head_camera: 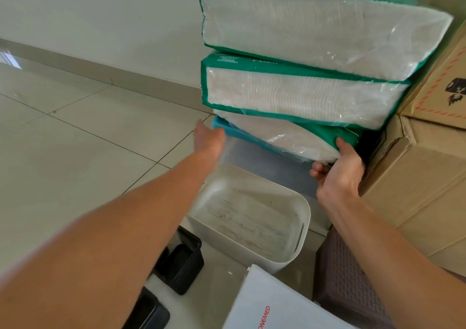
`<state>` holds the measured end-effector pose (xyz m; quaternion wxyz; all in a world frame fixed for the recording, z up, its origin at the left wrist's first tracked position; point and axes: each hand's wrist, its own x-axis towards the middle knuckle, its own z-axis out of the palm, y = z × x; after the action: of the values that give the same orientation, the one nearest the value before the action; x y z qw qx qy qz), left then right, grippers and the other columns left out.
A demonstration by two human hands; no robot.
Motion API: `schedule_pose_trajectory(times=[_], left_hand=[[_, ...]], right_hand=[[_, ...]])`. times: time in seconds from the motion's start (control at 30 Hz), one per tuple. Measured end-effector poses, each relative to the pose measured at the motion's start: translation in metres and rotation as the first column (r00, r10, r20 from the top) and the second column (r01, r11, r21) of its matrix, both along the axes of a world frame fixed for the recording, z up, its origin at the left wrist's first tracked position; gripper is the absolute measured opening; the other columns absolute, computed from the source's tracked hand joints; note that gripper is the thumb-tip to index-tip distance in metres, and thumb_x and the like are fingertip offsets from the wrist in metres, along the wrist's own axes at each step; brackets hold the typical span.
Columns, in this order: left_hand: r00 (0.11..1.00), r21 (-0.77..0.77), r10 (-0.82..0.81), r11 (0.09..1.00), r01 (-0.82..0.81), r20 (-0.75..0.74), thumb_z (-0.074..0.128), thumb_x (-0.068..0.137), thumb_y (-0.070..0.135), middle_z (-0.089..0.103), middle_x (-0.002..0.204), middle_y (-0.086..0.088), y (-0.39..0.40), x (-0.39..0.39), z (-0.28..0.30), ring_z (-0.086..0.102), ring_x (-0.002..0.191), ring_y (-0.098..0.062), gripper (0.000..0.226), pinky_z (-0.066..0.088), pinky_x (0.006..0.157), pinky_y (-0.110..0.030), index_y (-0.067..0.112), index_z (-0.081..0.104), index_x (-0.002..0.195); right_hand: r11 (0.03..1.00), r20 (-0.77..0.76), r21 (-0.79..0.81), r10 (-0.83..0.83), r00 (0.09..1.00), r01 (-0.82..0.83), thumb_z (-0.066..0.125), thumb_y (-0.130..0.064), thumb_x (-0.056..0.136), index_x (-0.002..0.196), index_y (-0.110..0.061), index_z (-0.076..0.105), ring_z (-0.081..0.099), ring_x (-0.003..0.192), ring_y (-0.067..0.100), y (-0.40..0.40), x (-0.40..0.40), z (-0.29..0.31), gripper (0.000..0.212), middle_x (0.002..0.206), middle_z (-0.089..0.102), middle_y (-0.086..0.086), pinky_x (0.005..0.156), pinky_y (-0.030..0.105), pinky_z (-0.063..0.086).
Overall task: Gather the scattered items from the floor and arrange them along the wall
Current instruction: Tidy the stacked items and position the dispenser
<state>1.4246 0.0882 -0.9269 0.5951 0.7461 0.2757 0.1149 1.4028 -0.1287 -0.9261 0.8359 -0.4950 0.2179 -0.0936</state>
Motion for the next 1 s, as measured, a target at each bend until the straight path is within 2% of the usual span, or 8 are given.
schedule_pose_trajectory(times=[0.13,0.27,0.37,0.47,0.6,0.7,0.93,1.0], left_hand=[[0.969,0.077,-0.231,0.968,0.238,-0.086,0.038,0.104,0.021,0.054,0.128,-0.005,0.007,0.009,0.007,0.051,0.110,-0.022,0.023,0.035,0.089,-0.033,0.023,0.049,0.125],[0.967,0.135,-0.249,0.958,0.255,-0.060,0.037,0.104,0.016,0.050,0.117,0.001,-0.001,0.018,0.003,0.045,0.102,-0.018,0.036,0.032,0.086,-0.029,0.020,0.042,0.139],[0.970,0.163,-0.235,0.956,0.243,-0.066,0.038,0.104,0.017,0.050,0.112,-0.001,-0.001,0.021,0.004,0.046,0.098,-0.020,0.034,0.034,0.083,-0.028,0.019,0.045,0.137],[0.983,0.137,-0.179,0.974,0.182,-0.033,0.038,0.103,0.017,0.056,0.107,-0.002,0.004,0.022,0.001,0.048,0.095,-0.021,0.033,0.037,0.074,-0.029,0.015,0.051,0.133],[0.990,0.151,-0.109,0.984,0.095,0.085,0.040,0.102,0.017,0.057,0.104,0.001,0.001,0.022,-0.005,0.051,0.095,-0.021,0.032,0.039,0.076,-0.028,0.017,0.054,0.131],[0.990,0.146,-0.050,0.989,0.031,0.132,0.042,0.101,0.020,0.057,0.107,0.001,-0.012,0.026,-0.007,0.054,0.093,-0.021,0.030,0.039,0.079,-0.028,0.019,0.054,0.128],[0.982,0.103,-0.131,0.988,0.117,0.139,0.043,0.102,0.022,0.054,0.131,0.007,-0.006,0.031,-0.006,0.051,0.112,-0.017,0.048,0.036,0.088,-0.027,0.031,0.039,0.149],[0.969,0.149,-0.200,0.973,0.178,0.146,0.043,0.103,0.034,0.048,0.145,0.009,-0.003,0.032,-0.003,0.048,0.125,-0.018,0.056,0.035,0.095,-0.028,0.035,0.023,0.155]], right_hand=[[0.999,0.020,-0.025,0.031,0.999,-0.030,0.058,-0.026,0.095,0.082,-0.017,0.060,0.038,0.041,0.013,-0.008,0.006,-0.006,0.016,0.062,0.053,0.000,0.038,0.020,0.028],[0.994,-0.026,0.073,-0.080,0.996,0.082,0.063,-0.038,0.095,0.089,-0.018,0.062,0.044,0.047,0.013,0.007,0.014,-0.001,0.021,0.074,0.059,0.002,0.039,0.021,0.039],[0.914,0.040,0.346,-0.241,0.970,0.213,0.066,-0.037,0.097,0.105,-0.017,0.055,0.064,0.078,0.019,0.022,0.023,0.012,0.023,0.102,0.062,0.006,0.069,0.031,0.062],[0.863,0.055,0.428,-0.321,0.945,0.268,0.061,-0.027,0.099,0.126,-0.021,0.047,0.066,0.107,0.023,0.022,0.036,0.021,0.031,0.125,0.056,0.004,0.089,0.036,0.058],[0.958,0.114,-0.039,-0.279,0.953,0.285,0.052,-0.008,0.088,0.144,-0.025,0.039,0.059,0.111,0.018,0.020,0.038,0.007,0.060,0.140,0.043,0.001,0.090,0.040,0.058],[0.875,0.072,-0.452,-0.159,0.985,0.174,0.043,-0.015,0.068,0.156,-0.028,0.021,0.047,0.132,0.028,0.014,0.041,0.006,0.092,0.150,0.024,0.004,0.102,0.047,0.051],[0.845,-0.021,-0.533,0.044,0.999,-0.048,0.050,-0.021,0.086,0.158,-0.029,0.008,0.037,0.138,0.048,-0.002,0.053,0.003,0.084,0.161,0.015,0.023,0.104,0.059,0.045],[0.838,-0.120,-0.539,0.031,0.992,-0.091,0.042,-0.026,0.098,0.158,-0.029,0.007,0.033,0.143,0.037,-0.007,0.058,0.007,0.070,0.163,0.017,0.015,0.115,0.053,0.037]])
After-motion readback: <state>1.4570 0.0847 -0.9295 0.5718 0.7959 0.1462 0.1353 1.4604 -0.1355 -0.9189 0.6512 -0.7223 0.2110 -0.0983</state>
